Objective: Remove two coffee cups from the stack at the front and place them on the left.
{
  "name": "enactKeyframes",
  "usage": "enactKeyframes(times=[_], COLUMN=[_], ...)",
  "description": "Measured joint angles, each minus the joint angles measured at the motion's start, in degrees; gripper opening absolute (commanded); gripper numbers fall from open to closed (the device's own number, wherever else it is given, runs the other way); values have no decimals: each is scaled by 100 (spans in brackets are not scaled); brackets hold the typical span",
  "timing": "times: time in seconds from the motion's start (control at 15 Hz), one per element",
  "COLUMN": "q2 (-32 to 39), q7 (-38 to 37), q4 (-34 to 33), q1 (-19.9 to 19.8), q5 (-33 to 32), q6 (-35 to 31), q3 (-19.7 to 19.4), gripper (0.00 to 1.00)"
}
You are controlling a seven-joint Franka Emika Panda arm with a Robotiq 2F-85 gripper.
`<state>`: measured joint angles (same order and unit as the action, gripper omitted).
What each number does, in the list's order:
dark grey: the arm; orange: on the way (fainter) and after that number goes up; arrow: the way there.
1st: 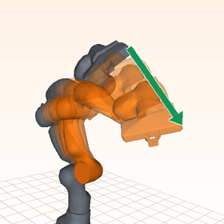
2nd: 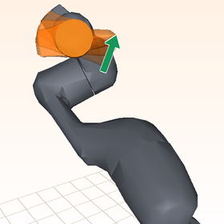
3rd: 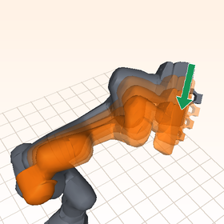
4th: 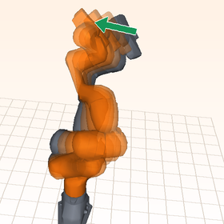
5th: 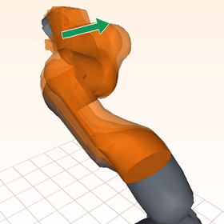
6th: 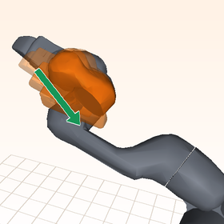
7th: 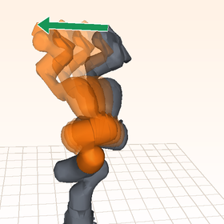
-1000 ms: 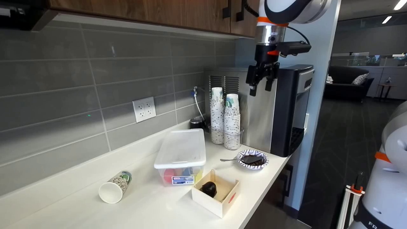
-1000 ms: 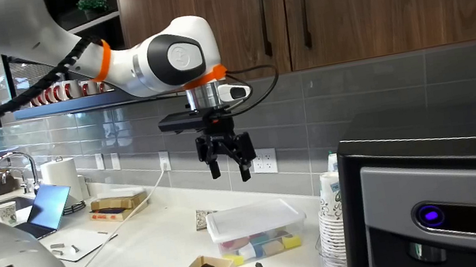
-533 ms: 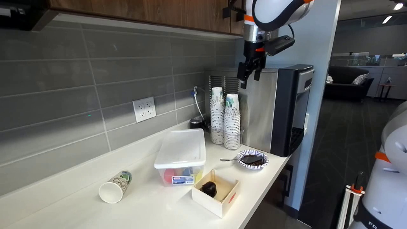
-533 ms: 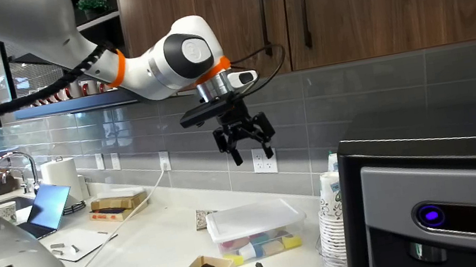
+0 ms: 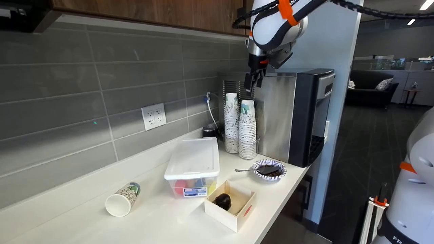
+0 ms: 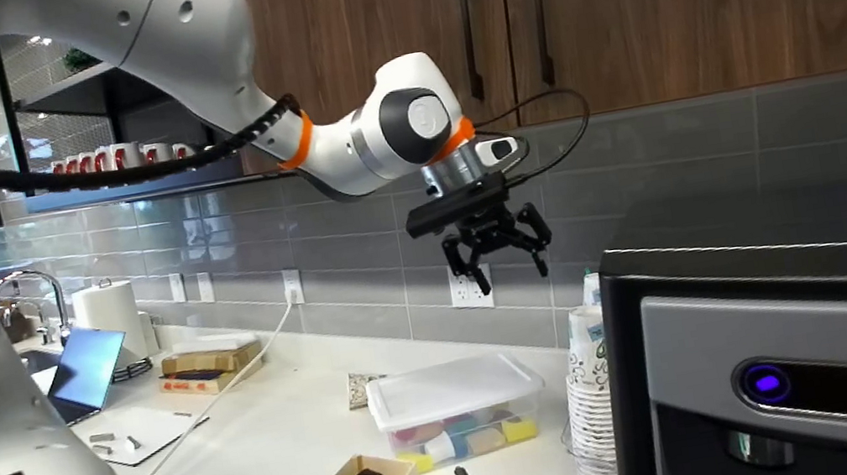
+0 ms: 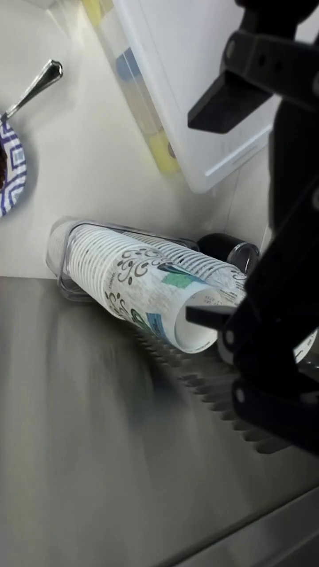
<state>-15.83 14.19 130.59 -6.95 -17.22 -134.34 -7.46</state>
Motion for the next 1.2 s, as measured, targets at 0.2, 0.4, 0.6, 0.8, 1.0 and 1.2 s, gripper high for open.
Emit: enactKeyframes(times=[0.2,0.4,0.6,0.8,1.0,1.2], q2=[489,926,1303,1579,1752,1896], q7=[212,284,283,266,257,257], q4=[-319,-532,-715,-912,-1097,-1226], q1=[0,5,7,3,-4,-29], q5=[0,0,-7,-29,-30,-30], q6=[-130,-225,-365,-492,-519,-519], q3=[-36,-8,18,12,-17,-45], gripper=[100,100,100,100,100,100])
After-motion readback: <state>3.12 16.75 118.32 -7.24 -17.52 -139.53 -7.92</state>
